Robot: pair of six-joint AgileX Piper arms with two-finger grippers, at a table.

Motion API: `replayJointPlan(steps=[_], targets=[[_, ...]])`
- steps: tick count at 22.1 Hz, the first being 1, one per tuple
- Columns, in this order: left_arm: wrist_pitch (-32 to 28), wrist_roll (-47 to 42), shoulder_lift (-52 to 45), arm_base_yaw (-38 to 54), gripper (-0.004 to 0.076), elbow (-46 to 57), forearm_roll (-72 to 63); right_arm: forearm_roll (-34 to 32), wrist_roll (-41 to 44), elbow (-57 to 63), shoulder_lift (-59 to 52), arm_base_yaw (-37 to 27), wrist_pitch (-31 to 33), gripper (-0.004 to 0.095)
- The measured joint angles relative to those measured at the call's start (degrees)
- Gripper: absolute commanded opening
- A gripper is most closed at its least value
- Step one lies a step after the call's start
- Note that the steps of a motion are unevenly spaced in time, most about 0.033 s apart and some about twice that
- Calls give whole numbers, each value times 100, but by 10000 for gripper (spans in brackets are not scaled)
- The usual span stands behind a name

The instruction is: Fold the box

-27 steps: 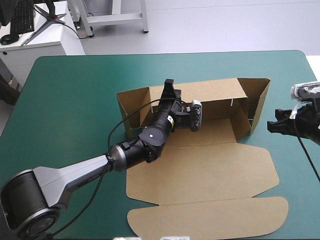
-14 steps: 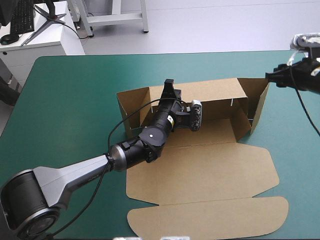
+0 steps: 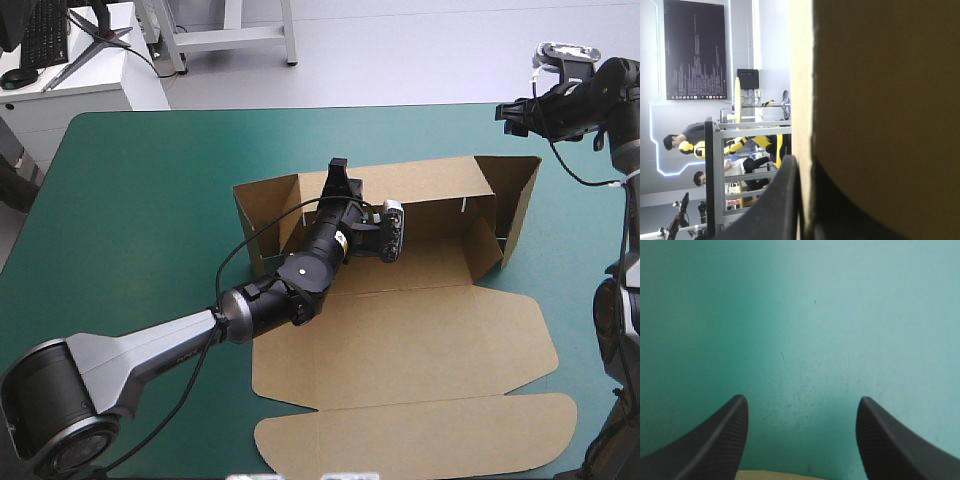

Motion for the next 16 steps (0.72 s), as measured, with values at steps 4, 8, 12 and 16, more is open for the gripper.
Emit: replayJointPlan(steps=[4, 8, 12, 16], targets=[[0, 0, 0, 0, -10, 0, 0, 5, -5, -9, 132, 0, 144, 580], [0, 0, 0, 0, -10, 0, 0, 5, -22, -9, 143, 0, 359, 580], [0, 0, 0, 0, -10, 0, 0, 11, -22, -9, 247, 0, 665, 579], [0, 0, 0, 0, -10, 0, 0, 22, -13, -9, 333, 0, 704, 580]])
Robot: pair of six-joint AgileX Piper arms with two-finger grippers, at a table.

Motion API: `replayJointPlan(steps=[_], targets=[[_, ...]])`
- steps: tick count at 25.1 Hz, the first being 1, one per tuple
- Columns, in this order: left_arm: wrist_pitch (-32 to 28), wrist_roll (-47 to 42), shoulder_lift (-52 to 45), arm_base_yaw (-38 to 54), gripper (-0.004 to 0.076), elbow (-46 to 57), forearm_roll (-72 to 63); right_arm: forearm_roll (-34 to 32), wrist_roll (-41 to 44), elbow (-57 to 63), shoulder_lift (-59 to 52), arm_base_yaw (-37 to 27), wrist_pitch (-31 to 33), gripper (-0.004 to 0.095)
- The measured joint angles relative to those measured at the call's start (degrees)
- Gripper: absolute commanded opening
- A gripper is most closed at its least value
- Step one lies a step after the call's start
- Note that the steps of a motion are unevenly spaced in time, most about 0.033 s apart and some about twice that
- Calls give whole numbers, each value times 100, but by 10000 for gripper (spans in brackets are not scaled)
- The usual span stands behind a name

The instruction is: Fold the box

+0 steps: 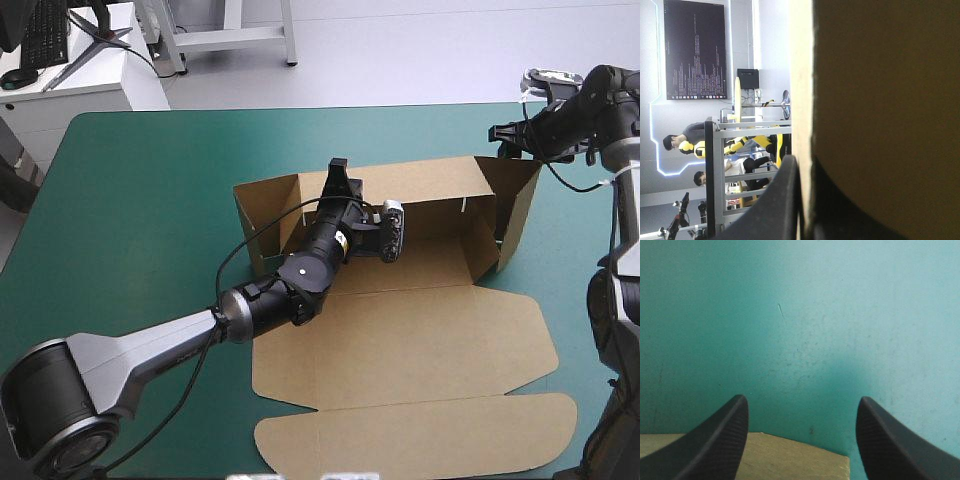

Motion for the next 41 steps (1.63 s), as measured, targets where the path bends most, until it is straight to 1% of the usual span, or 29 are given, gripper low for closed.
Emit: replayJointPlan(steps=[4, 10, 19, 21, 24, 25, 32, 36, 41], targets=[[0, 0, 0, 0, -10, 0, 0, 12, 133, 141, -30, 0, -19, 580], [13, -65, 0, 0, -10, 0, 0, -173, 173, 1006, -380, 0, -23, 579], [36, -293, 5, -4, -10, 0, 16, -235, -336, 2401, -1471, 0, -24, 575], [36, -293, 1, -4, -10, 0, 16, -89, -515, 2657, -1712, 0, -24, 575], [47, -295, 6, -11, -10, 0, 16, 479, -1104, 3109, -2004, 0, -29, 575], [53, -295, 6, -11, -10, 0, 16, 550, -1210, 3186, -2044, 0, -39, 575], [76, -295, 6, -11, -10, 0, 16, 736, -1768, 3690, -2174, -6, -39, 575], [76, -295, 6, -11, -10, 0, 21, 1071, -2445, 3709, -2180, -6, -97, 575], [76, -295, 6, -11, -10, 0, 21, 1200, -3064, 3731, -2180, -6, -280, 575]])
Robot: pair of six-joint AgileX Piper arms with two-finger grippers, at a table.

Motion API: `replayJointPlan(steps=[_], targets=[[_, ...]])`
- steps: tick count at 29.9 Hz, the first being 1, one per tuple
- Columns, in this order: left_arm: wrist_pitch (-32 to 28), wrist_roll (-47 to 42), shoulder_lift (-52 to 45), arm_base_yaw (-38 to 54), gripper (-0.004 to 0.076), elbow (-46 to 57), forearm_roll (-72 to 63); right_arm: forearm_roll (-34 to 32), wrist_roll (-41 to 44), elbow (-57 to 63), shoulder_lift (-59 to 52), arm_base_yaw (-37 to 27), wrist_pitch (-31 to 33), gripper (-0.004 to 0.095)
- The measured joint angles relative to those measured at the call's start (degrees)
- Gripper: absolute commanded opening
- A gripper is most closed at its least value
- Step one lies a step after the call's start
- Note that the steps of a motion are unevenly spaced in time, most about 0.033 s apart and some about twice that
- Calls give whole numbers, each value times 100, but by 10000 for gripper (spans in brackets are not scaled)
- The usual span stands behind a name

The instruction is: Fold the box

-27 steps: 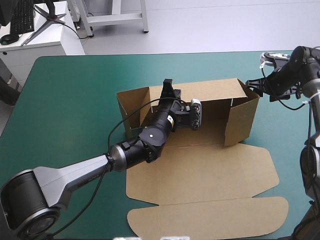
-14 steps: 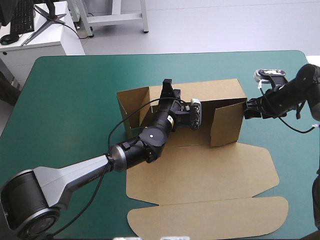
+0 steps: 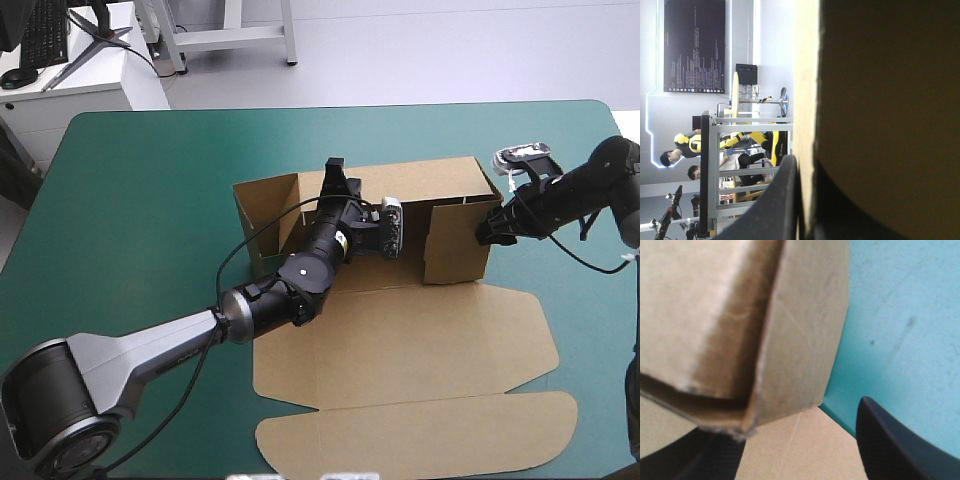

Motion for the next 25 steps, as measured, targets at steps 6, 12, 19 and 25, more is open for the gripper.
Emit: replayJointPlan(steps=[6, 12, 19, 25], targets=[[0, 0, 0, 0, -10, 0, 5, 604, -657, -1, 24, 0, 148, 575], [0, 0, 0, 0, -10, 0, 5, 875, -909, -1, 30, 0, -57, 575], [0, -5, 0, 0, -10, 0, 16, 1106, -1003, -1, 266, 0, -256, 575], [28, -4, 11, 0, -10, 0, 35, 1434, -984, -1, 608, -19, -268, 502]])
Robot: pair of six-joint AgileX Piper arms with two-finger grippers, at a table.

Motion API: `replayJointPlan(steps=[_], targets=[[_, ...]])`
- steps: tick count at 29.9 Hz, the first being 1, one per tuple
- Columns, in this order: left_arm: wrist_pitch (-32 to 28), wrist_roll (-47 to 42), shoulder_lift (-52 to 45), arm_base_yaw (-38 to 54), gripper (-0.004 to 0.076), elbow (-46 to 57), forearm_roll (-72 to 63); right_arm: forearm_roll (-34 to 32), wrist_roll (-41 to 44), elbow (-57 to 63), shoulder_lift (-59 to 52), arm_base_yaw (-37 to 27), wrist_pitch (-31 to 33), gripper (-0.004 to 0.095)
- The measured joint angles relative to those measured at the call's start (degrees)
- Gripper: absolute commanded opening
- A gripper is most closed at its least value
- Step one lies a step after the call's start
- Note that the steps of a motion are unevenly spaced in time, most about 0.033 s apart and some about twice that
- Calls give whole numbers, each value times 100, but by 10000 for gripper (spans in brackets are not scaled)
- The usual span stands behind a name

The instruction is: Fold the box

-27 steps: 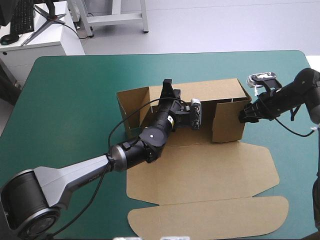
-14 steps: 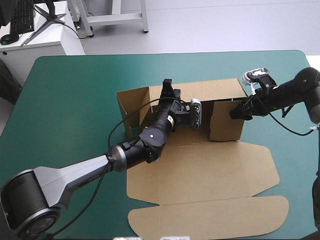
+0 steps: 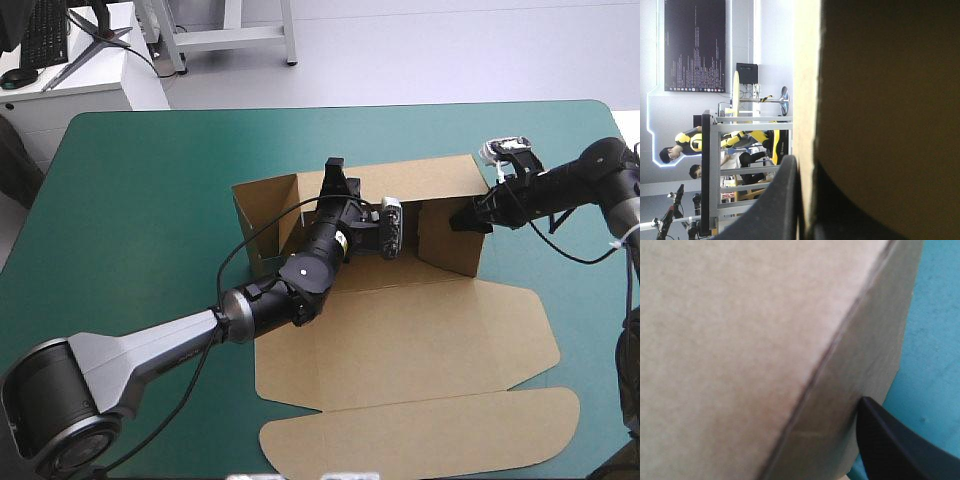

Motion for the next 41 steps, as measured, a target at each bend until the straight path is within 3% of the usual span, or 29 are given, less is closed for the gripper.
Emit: replayJointPlan(steps=[2, 5, 6, 17, 27, 33, 41], targets=[[3, 0, 0, 0, -10, 0, 5, 45, 0, -11, 33, -4, -27, 340], [18, -7, 0, 0, -10, 0, 34, 24, -55, -36, 45, -20, -126, -28], [-8, -11, 0, 0, -10, 0, 69, -10, -103, -51, 45, -33, -175, 7], [-119, -11, 0, -46, 11, -23, 243, -170, -136, -79, 27, -32, -356, 2], [-438, -450, 0, -46, 330, -18, 453, -558, 244, -105, -4, 218, -588, 2], [-816, -1391, 0, -46, 333, -18, 825, -821, 723, -116, -32, 414, -899, 2], [-1037, -1626, -240, -429, 294, 0, 858, -856, 1291, -111, -10, 501, -1568, 2]])
